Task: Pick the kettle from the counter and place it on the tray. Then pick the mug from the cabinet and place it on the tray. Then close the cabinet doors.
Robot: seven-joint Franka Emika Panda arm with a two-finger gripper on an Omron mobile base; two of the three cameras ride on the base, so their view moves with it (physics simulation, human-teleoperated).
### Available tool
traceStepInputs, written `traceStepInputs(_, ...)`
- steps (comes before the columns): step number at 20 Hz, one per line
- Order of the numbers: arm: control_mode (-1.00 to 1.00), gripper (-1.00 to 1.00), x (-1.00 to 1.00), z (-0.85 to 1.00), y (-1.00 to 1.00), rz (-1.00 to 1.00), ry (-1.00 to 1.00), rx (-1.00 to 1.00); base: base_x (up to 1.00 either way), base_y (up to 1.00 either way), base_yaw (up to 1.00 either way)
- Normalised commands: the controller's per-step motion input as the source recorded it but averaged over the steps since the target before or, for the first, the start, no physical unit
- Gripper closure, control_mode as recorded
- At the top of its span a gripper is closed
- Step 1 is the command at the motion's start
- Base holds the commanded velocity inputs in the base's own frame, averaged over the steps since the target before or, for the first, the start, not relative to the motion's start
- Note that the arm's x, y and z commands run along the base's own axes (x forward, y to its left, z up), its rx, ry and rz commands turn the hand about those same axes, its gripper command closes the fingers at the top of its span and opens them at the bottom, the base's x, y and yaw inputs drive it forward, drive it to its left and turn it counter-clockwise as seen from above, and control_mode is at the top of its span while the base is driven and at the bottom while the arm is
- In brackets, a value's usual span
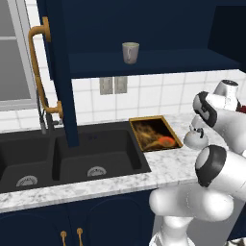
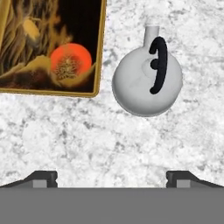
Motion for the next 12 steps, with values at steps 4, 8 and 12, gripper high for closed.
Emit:
traceStepInputs(4,-1.0,-1.0,0.48,-0.31,-0.39,-0.01,0.0,0.0,0.0,0.0,0.0)
traceStepInputs(8,-1.0,-1.0,0.44,-0.32,-0.26,-0.02,0.0,0.0,0.0,0.0,0.0)
traceStepInputs(12,-1.0,-1.0,0.32,-0.23,-0.21,0.0,0.02,0.0,0.0,0.0,0.0)
